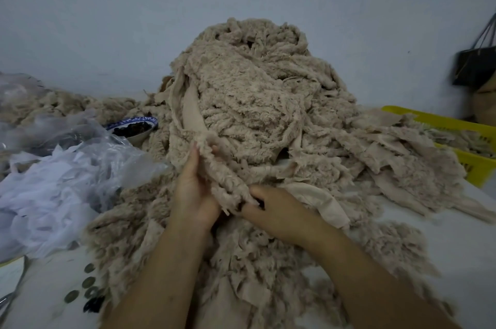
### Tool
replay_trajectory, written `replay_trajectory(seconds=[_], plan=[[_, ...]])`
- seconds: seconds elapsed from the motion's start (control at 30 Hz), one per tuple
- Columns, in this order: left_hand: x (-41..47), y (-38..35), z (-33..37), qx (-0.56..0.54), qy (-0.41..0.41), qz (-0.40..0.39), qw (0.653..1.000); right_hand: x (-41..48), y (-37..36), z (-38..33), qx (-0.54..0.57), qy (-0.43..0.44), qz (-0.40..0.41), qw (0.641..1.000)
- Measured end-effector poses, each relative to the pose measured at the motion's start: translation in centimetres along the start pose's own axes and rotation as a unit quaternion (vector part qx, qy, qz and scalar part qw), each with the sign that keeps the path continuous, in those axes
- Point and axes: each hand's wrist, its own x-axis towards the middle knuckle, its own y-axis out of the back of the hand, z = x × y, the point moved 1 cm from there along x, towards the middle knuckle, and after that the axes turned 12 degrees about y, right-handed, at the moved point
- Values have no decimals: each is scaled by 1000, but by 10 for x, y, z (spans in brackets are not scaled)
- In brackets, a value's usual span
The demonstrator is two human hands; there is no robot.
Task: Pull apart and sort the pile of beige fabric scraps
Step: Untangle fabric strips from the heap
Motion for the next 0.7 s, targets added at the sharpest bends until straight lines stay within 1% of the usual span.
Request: replay_trajectory(seconds=[0.07, 0.13, 0.17, 0.2, 0.23, 0.3, 0.4, 0.47, 0.53, 0.6, 0.7], plan=[[-1, -1, 2, -27, -3, -6, 1000, -2, 1, 0, 13, 1, -12, 1000], [1, 2, 4, -25, -5, 15, 1000, -4, 3, 2, 41, -15, -16, 999], [2, 4, 5, -12, -5, 35, 999, -4, 5, 2, 84, -36, -1, 996], [3, 6, 6, -4, -5, 54, 999, -4, 7, 3, 145, -64, 32, 987], [4, 7, 6, -1, -8, 72, 997, -5, 10, 4, 221, -90, 80, 968], [5, 8, 5, 16, -18, 109, 994, -3, 14, 9, 339, -130, 169, 916], [6, 9, 2, 34, -37, 154, 987, 1, 22, 15, 412, -162, 258, 859], [5, 7, 1, 32, -48, 151, 987, 2, 25, 17, 454, -172, 303, 820], [3, 7, 2, 21, -55, 136, 989, 3, 28, 17, 489, -156, 331, 792], [1, 7, 4, -3, -57, 121, 991, 3, 29, 17, 510, -137, 337, 779], [0, 6, 6, -68, -49, 91, 992, 0, 33, 16, 546, -107, 332, 762]])
